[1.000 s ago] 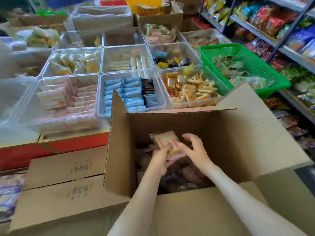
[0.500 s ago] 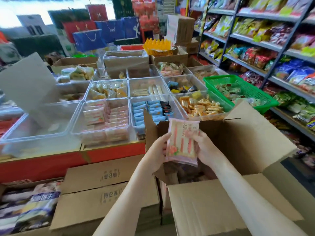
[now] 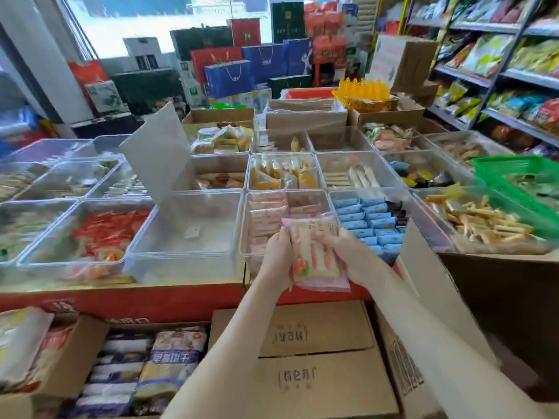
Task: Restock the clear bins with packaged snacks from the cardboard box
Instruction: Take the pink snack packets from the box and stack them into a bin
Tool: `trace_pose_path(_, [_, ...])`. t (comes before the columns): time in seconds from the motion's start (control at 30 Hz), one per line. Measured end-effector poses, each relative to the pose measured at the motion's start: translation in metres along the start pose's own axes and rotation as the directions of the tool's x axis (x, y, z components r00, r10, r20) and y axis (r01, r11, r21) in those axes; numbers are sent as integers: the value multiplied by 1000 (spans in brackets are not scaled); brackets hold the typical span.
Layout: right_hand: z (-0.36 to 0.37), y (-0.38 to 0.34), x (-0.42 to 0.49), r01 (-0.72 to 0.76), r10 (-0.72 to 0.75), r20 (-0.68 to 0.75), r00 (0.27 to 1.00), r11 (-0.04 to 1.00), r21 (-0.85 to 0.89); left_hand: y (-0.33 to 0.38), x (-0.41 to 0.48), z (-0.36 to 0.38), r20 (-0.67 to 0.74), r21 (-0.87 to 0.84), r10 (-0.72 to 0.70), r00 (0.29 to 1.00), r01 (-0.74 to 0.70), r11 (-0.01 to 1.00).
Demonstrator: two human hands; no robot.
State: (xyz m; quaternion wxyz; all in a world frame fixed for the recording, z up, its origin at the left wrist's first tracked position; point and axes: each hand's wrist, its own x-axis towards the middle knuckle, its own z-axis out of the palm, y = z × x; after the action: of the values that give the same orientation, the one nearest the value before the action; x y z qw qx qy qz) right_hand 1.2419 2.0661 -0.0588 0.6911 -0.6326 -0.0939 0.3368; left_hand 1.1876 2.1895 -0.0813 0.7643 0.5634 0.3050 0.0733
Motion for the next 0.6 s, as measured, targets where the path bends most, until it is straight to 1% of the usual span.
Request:
trace_pose_path(0.07, [8, 0, 20, -24, 19, -72, 997, 998, -65, 2, 20, -10, -56, -10, -10, 998, 9, 1000])
trace_pose_path(0.1, [8, 1, 31, -32, 16, -111, 994, 989, -144, 3, 28, -13, -77, -33, -14, 997, 11, 999])
trace_pose_path(0.13, [8, 2, 42, -44, 6, -143, 990, 962, -268, 5, 36, -15, -77, -45, -20, 997, 16, 999])
trace_pose_path(0.2, [5, 4, 61, -78, -15, -172, 985, 852, -517, 7, 54, -18, -67, -28, -31, 997, 29, 999])
trace_pose_path(0.23, [4, 4, 70, -100, 1, -170, 985, 810, -577, 9, 62, -17, -56, -14, -45, 997, 45, 999])
trace_pose_path(0.33, [-4, 0, 98, -168, 94, -151, 984, 767, -619, 13, 84, -15, 29, 14, -83, 996, 82, 996])
trace_pose_path(0.4, [-9, -3, 119, -178, 135, -116, 984, 714, -678, 17, 98, -12, 54, 30, -83, 995, 81, 996])
trace_pose_path(0.47, [-13, -4, 140, -188, 160, -108, 981, 656, -731, 22, 114, -11, 142, -10, -80, 987, 82, 997])
trace_pose_path(0.53, [-18, -7, 163, -172, 150, -100, 984, 618, -768, 28, 133, -13, 258, -77, -81, 963, 104, 992])
trace_pose_path(0.6, [-27, -9, 190, -133, 86, -102, 991, 589, -797, 34, 153, -9, 299, -69, -87, 950, 112, 991])
